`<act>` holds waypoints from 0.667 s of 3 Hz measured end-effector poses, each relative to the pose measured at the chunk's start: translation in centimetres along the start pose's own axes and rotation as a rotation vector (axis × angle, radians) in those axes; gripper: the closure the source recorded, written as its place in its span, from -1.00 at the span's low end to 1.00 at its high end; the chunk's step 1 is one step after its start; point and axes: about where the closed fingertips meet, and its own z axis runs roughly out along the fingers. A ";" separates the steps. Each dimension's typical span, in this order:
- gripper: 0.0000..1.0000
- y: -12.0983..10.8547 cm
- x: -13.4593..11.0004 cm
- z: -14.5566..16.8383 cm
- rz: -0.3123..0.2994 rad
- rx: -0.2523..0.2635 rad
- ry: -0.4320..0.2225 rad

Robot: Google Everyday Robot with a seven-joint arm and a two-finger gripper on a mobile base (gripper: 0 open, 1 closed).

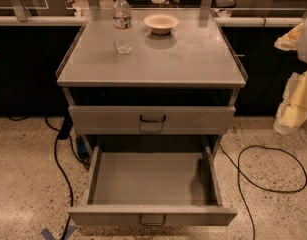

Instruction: Close middle drawer

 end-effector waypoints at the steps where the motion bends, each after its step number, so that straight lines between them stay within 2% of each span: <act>1: -1.00 -1.8 2.6 -0.4 0.055 0.021 -0.027; 2: -1.00 -4.3 5.8 -0.5 0.107 0.045 -0.028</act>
Offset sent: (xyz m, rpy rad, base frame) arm 0.0402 -0.1198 0.0043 0.0614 -0.0478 -0.1766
